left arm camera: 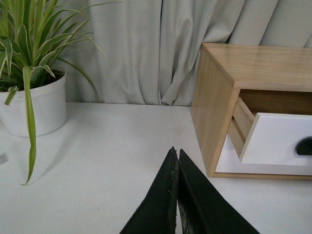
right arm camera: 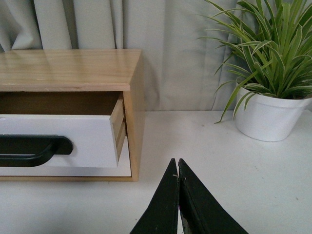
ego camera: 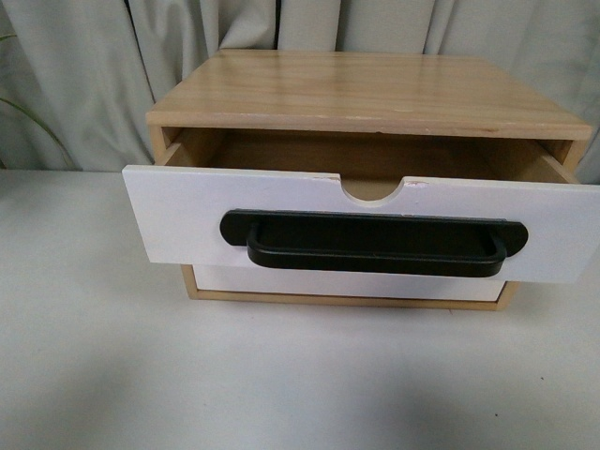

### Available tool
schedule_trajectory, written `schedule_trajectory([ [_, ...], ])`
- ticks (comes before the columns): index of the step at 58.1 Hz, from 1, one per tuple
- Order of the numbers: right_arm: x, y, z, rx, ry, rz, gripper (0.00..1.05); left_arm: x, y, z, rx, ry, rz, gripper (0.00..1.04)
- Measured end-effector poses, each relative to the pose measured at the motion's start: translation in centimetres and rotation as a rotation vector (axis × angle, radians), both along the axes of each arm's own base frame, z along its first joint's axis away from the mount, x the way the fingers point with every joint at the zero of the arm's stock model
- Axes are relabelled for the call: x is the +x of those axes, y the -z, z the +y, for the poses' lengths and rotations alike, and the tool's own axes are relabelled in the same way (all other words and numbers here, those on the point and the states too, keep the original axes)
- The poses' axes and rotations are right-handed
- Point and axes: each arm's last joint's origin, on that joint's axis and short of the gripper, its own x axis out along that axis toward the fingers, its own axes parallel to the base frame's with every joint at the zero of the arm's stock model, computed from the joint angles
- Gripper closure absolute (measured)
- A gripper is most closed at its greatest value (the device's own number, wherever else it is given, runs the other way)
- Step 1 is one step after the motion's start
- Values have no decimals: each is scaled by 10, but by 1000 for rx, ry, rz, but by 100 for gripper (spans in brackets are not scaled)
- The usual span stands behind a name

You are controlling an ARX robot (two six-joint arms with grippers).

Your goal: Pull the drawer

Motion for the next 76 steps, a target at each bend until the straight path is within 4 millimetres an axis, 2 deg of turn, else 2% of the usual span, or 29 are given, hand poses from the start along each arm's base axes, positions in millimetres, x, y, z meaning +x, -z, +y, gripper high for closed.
schedule_trajectory([
  [15, 0, 0, 0, 0, 0, 0, 104, -4, 0, 0, 0, 0, 1, 101],
  [23, 0, 0, 0, 0, 0, 0, 104, -15, 4, 0, 0, 0, 10, 101],
  [24, 0, 0, 0, 0, 0, 0, 101, -15, 3, 0, 0, 0, 6, 101],
  [55, 0, 0, 0, 0, 0, 0, 9, -15, 3, 0, -3, 0, 8, 10],
  [58, 0, 0, 0, 1, 0, 0, 8, -15, 3, 0, -2, 0, 8, 5],
  [76, 0, 0, 0, 1, 0, 0, 9, -15, 3, 0, -3, 0, 8, 6],
])
